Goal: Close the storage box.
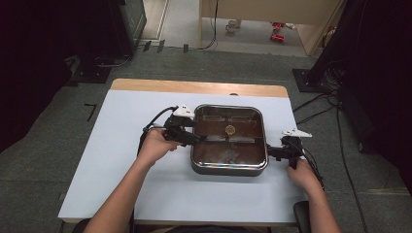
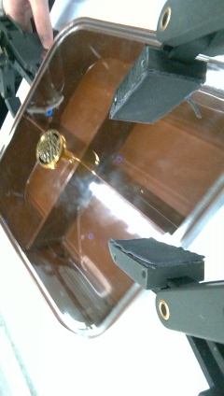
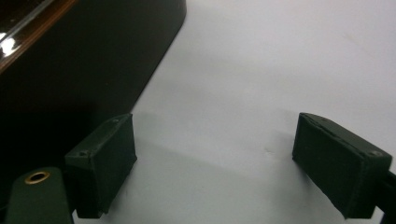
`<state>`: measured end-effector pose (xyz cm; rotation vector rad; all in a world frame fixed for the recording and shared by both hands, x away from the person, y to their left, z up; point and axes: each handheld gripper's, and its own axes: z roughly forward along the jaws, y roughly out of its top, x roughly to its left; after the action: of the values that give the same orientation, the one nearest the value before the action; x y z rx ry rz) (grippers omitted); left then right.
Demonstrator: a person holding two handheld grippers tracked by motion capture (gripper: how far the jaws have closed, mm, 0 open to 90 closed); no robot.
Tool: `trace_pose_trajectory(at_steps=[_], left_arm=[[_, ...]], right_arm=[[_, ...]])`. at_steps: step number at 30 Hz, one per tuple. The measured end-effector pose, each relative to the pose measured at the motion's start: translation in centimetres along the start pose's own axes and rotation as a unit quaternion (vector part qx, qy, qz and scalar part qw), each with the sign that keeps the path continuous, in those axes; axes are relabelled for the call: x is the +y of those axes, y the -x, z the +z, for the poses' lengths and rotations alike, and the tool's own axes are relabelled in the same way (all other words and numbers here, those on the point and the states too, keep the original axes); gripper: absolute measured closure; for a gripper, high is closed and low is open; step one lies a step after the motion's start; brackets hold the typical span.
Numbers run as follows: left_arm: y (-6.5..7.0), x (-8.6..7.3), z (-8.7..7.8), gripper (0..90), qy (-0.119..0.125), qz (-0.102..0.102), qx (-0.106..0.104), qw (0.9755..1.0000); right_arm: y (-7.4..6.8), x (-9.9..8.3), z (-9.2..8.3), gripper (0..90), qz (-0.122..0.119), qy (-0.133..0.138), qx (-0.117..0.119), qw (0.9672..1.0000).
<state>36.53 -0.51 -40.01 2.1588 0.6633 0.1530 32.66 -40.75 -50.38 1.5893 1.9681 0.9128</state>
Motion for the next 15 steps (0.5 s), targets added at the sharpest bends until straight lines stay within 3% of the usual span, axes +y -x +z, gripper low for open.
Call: trace_pose_trajectory(at_steps=[7,15], left_arm=[[-0.6,-1.9,-1.2,29.9,0.010,-0.007,0.022,0.9997],[-1.3,-4.4,-2.5,28.0,0.022,0.000,0.057,0.9981]], right_arm=[[0.0,0.0,0.0,13.2,0.000,0.000,0.000,1.0000],[0.0,0.0,0.0,13.2,0.000,0.000,0.000,1.0000]])
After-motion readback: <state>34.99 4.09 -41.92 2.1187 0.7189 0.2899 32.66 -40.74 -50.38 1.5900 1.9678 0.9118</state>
